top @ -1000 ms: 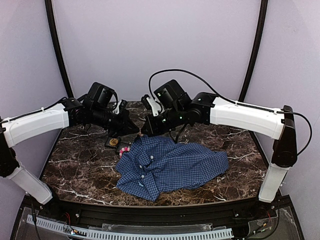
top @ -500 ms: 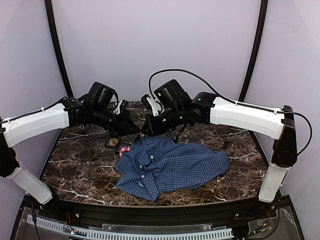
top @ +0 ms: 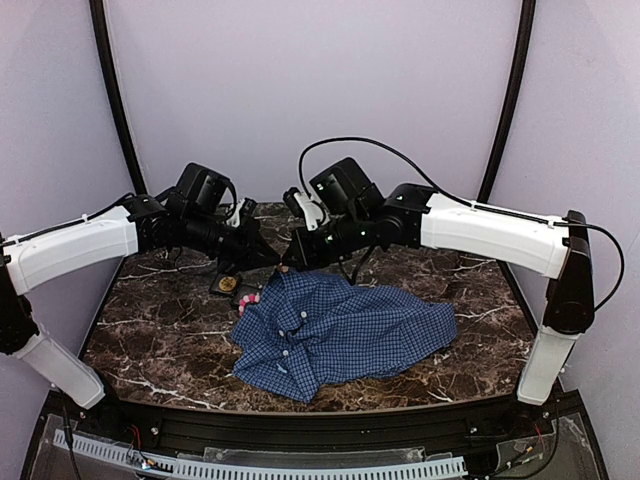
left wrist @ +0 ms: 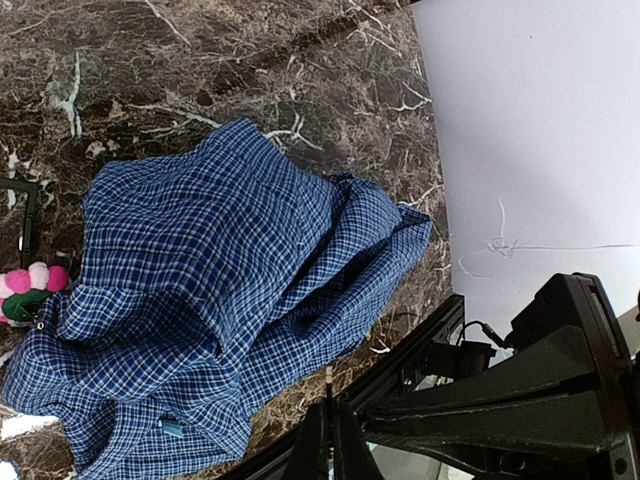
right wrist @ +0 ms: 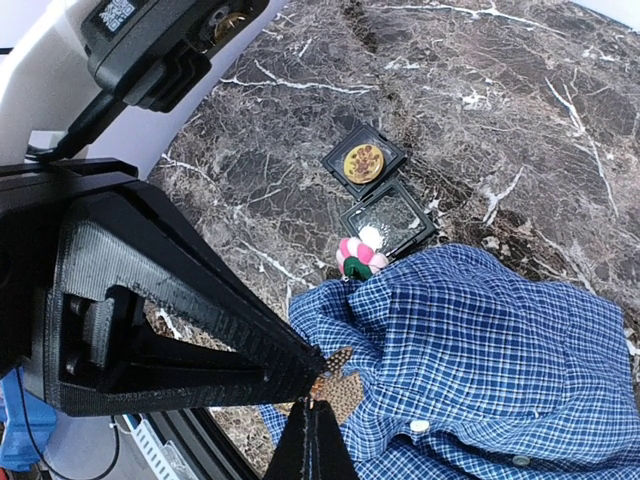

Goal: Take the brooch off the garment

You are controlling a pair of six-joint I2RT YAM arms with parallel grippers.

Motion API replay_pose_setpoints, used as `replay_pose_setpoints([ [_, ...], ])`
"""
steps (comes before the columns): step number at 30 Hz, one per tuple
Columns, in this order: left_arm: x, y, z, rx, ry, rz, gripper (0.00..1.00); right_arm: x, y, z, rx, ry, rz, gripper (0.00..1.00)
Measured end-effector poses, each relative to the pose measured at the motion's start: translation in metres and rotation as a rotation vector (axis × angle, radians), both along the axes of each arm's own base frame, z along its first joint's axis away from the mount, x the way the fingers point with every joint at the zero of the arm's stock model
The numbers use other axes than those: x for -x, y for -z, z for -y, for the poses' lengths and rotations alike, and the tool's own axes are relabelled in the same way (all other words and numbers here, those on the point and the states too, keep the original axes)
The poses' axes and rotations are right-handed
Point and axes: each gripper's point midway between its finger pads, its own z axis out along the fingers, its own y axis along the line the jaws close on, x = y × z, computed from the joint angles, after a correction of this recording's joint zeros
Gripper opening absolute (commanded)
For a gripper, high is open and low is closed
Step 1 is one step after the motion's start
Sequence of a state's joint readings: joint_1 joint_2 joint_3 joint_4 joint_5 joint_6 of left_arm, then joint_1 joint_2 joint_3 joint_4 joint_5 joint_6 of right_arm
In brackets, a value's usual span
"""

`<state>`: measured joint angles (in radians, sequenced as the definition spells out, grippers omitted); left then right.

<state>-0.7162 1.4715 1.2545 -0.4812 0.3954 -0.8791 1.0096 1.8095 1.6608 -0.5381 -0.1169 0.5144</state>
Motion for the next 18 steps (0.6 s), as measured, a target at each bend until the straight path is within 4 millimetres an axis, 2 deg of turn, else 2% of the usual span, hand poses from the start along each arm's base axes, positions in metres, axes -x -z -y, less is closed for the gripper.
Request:
replay_pose_setpoints([
  [9, -0.004, 0.000, 0.001, 0.019, -0.006, 0.008, 0.01, -0.003, 0.001, -0.001, -0.010, 0.002, 0.004, 0.00],
  [18, -0.005, 0.010, 0.001, 0.040, -0.020, -0.014, 0.01, -0.004, 0.011, -0.003, 0.007, 0.002, -0.006, 0.00],
])
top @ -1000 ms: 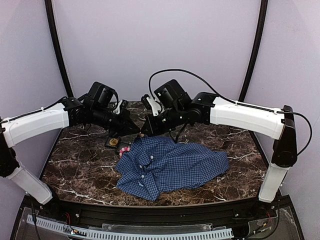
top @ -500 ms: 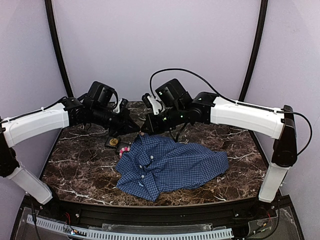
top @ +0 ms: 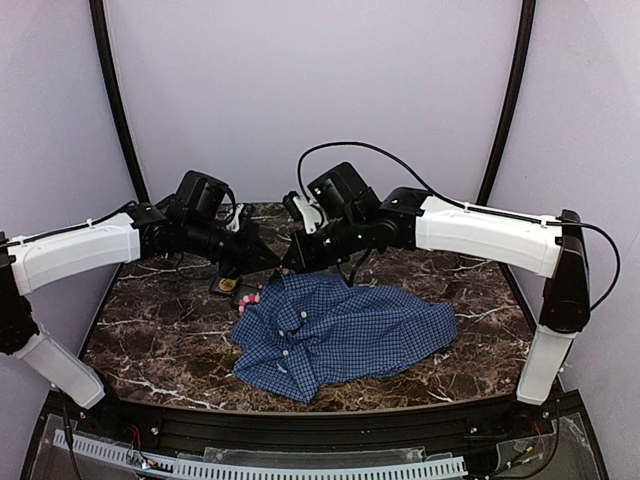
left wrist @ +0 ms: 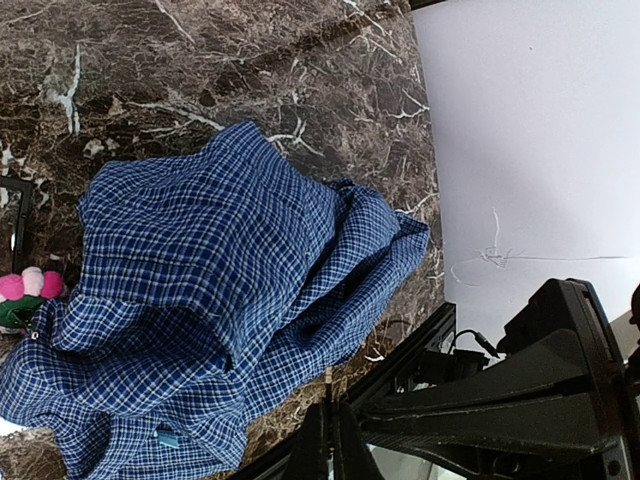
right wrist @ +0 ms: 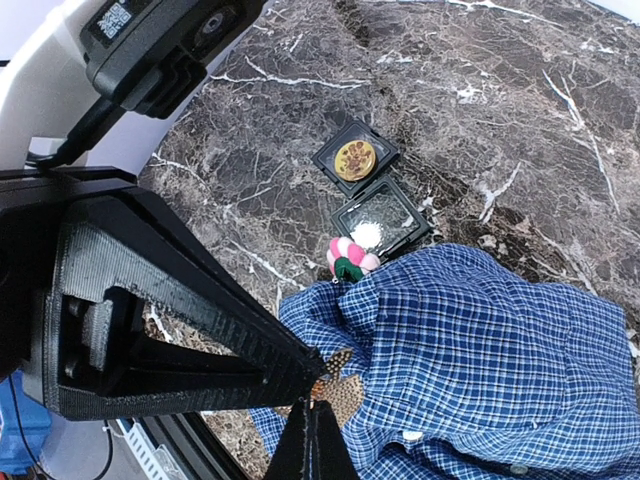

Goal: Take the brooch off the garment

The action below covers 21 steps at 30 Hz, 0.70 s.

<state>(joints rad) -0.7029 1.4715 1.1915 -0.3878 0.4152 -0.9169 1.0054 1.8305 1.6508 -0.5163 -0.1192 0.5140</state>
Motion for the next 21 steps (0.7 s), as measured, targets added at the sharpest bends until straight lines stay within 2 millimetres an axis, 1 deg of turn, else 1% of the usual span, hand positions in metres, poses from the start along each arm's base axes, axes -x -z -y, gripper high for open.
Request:
replay_pose_setpoints([
  [7, -0.002, 0.003, -0.003, 0.005, -0.014, -0.011, 0.01, -0.003, 0.003, -0.004, 0.011, 0.008, -0.021, 0.00],
  [14, -0.004, 0.010, -0.007, 0.003, -0.041, -0.017, 0.01, -0.005, 0.010, -0.007, 0.020, 0.023, -0.064, 0.00],
  [21, -0.003, 0.007, -0.015, 0.052, -0.081, -0.016, 0.01, -0.004, 0.007, -0.014, 0.001, 0.012, -0.080, 0.00],
])
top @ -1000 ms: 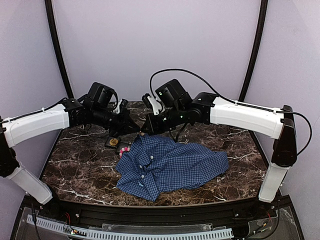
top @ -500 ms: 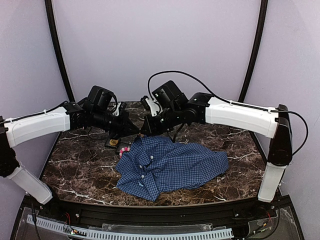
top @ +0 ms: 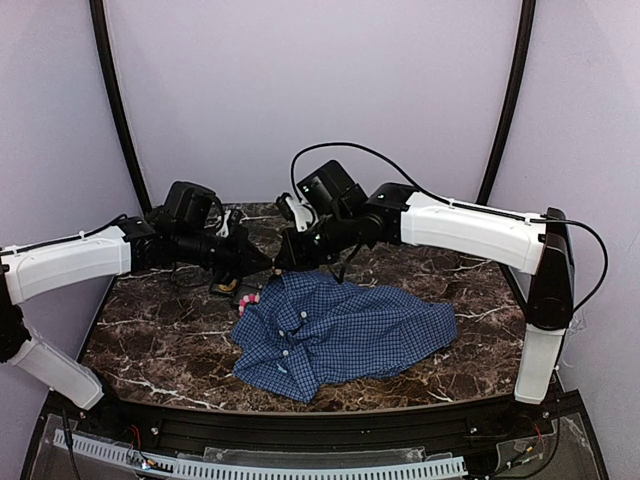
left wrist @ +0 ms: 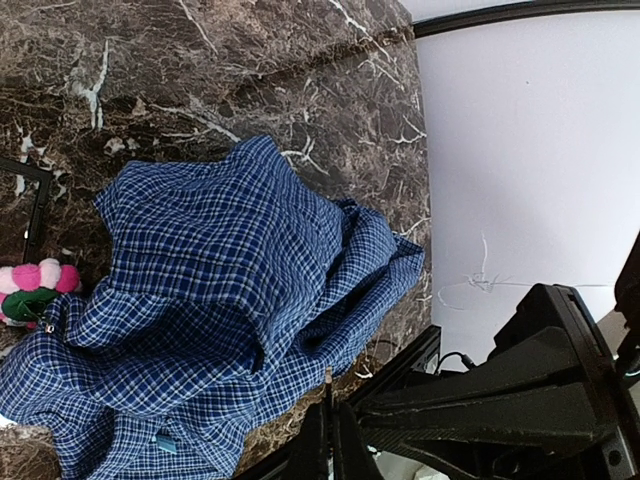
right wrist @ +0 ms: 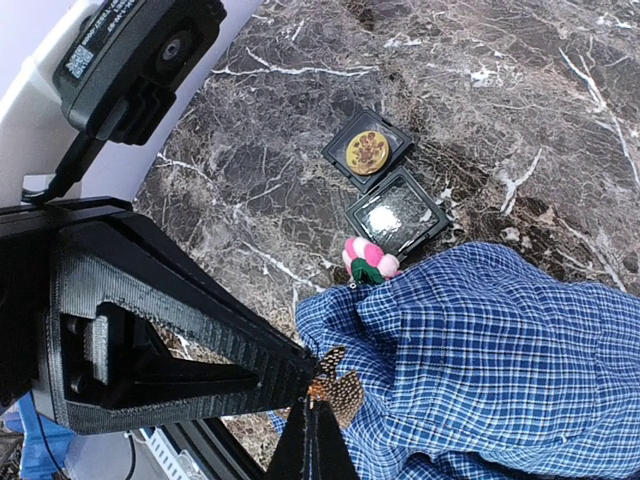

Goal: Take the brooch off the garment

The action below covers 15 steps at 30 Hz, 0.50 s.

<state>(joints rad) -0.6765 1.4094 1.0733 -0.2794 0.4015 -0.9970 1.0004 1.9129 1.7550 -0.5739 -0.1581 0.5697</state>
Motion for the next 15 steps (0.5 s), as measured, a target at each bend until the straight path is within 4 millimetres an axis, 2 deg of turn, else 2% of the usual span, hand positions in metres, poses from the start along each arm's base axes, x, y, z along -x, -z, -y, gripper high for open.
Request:
replay_pose_setpoints([
  [15, -0.0018, 0.0013, -0.0031, 0.057, -0.025, -0.016, 0.01, -0.0019, -0.0003, -0.0030, -0.020, -0.016, -0.032, 0.00],
])
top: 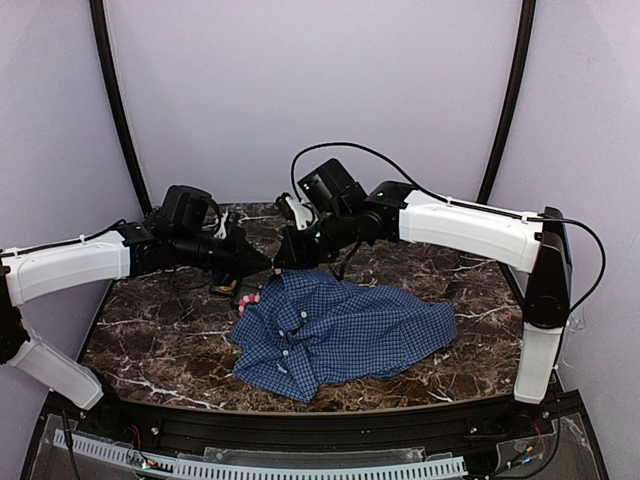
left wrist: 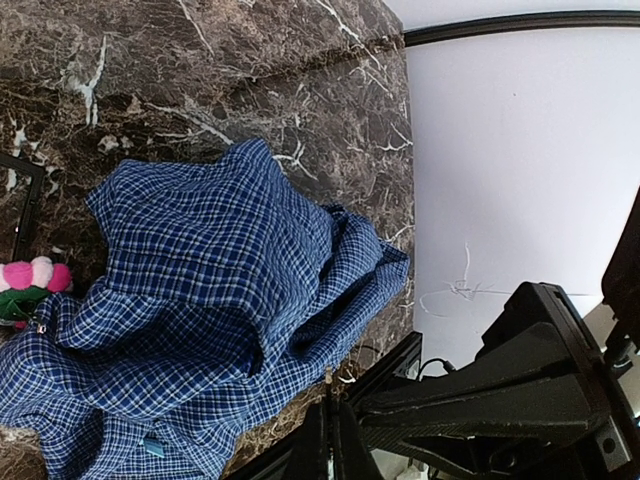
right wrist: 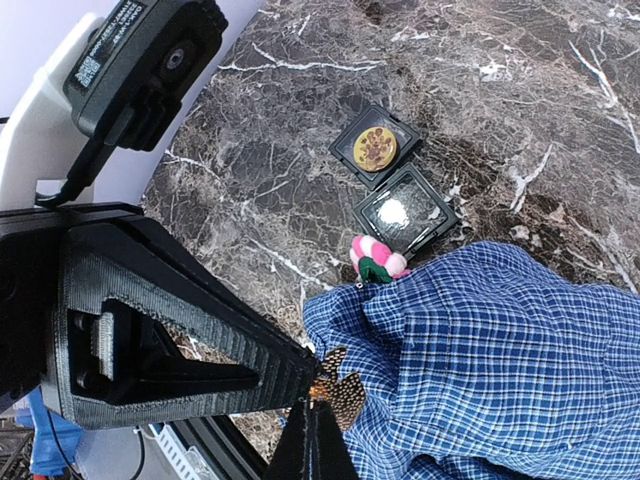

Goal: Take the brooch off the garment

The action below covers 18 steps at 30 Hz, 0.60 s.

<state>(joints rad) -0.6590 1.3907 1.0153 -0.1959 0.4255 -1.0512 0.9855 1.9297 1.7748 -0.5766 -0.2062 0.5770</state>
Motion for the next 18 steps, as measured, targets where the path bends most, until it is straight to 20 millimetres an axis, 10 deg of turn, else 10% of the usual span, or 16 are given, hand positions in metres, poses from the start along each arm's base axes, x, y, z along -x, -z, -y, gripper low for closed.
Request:
replay_pose_setpoints([
  [18, 0.0030, -0.0001, -0.0015, -0.074, 0.034, -0.028, 0.01, -0.0018, -0.0017, 0.0031, 0.015, 0.014, 0.005, 0.07],
])
